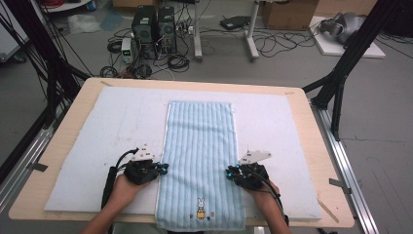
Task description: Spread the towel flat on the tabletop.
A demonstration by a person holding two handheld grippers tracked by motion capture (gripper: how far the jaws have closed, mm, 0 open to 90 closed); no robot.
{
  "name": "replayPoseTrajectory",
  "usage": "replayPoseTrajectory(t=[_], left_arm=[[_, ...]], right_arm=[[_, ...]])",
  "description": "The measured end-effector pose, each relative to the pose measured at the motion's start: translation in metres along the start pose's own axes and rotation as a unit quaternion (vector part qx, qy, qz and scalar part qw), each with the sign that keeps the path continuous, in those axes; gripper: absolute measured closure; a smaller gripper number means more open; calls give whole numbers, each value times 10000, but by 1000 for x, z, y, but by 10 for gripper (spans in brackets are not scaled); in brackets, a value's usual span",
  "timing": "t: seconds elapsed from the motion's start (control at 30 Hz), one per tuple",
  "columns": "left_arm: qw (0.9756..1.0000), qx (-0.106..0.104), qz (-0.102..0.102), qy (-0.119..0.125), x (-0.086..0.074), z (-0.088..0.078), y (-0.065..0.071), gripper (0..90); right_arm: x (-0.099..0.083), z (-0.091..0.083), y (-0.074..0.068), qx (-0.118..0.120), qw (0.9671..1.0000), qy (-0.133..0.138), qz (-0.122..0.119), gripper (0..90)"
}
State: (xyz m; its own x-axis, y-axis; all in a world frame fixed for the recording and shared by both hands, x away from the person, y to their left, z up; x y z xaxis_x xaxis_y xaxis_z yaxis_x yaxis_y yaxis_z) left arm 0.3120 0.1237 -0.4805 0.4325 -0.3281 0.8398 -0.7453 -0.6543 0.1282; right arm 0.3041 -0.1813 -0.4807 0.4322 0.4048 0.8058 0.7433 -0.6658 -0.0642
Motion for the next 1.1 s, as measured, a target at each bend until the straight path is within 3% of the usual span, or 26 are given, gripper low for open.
replayPoseTrajectory(t=[0.17,0.27,0.43,0.57,0.67,0.73,0.87,1.03,1.1], left_arm=[[9999,-101,48,-70,-2,-5,1,896],[9999,-121,2,-47,-2,-6,0,895],[9989,22,-246,398,4,-10,-12,747],[9945,110,-394,969,9,-15,-25,616],[9894,204,-203,1421,13,-19,-32,532],[9875,298,-189,1537,15,-21,-36,509],[9844,548,-449,1610,22,-26,-47,356],[9788,751,-725,1762,24,-33,-56,181],[9777,756,-778,1801,24,-36,-57,183]], right_arm=[[-3,-6,-5,101,9999,-69,-25,770],[-2,-7,-4,51,9999,-11,-116,683],[10,-14,4,-175,9987,479,-23,567],[16,-23,17,-518,9957,766,54,476],[17,-29,27,-786,9924,923,231,374],[17,-33,32,-923,9901,998,359,314],[17,-39,40,-1232,9860,1043,411,236],[15,-44,50,-1560,9819,987,427,164],[13,-46,55,-1670,9799,985,471,134]])
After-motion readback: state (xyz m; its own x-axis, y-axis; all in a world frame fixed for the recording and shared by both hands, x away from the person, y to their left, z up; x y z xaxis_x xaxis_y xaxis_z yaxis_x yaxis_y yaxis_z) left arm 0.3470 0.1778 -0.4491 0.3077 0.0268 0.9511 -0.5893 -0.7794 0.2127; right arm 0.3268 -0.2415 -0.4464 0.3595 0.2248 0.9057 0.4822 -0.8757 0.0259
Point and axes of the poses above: each handheld gripper's, and its own axes: z roughly forward along the jaws, x roughly out of its top, y roughly to its right, the point moved 5 cm from there along z, roughly forward along the jaws, and after that the axes turned 6 degrees about y, right-handed, at the moved point
